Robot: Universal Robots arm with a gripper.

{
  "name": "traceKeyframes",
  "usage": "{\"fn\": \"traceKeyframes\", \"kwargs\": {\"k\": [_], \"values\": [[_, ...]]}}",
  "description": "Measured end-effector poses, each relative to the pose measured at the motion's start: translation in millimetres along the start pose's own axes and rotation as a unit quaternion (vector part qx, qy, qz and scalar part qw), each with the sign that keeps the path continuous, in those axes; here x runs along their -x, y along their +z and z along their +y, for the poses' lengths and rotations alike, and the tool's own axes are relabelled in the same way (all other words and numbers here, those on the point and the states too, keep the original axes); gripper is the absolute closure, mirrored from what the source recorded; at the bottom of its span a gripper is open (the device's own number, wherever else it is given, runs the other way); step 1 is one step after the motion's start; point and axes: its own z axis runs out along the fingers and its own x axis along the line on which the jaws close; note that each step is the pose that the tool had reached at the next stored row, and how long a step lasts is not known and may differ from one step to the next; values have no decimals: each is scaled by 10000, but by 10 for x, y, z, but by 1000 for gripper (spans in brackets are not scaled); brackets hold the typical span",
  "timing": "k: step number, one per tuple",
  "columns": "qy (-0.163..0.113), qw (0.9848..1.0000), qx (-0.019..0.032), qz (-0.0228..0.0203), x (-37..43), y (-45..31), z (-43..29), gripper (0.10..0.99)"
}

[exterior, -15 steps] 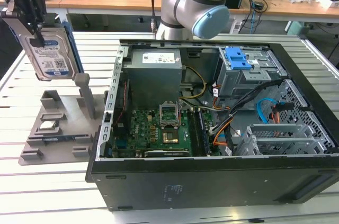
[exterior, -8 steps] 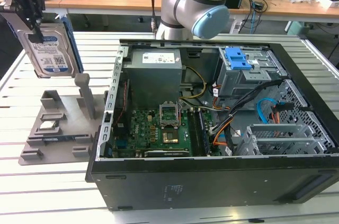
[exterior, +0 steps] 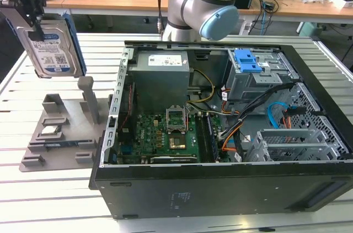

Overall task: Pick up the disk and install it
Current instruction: 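Pick up the disk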

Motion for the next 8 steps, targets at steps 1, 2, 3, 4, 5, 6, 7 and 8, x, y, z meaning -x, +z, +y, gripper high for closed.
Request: {"fn": "traceKeyframes", "kwargs": {"k": [1,2,3,4,5,6,7,8], "values": [[0,10000,1,0,1,-9,0,725],[0,10000,1,0,3,-20,-1,725],[0,10000,2,0,4,-28,-1,725],[0,10000,3,0,6,-41,-2,725],[0,10000,3,0,7,-50,-3,725],[0,10000,4,0,8,-57,-3,725],[0,10000,5,0,9,-66,-4,725],[0,10000,5,0,10,-73,-4,725]]}}
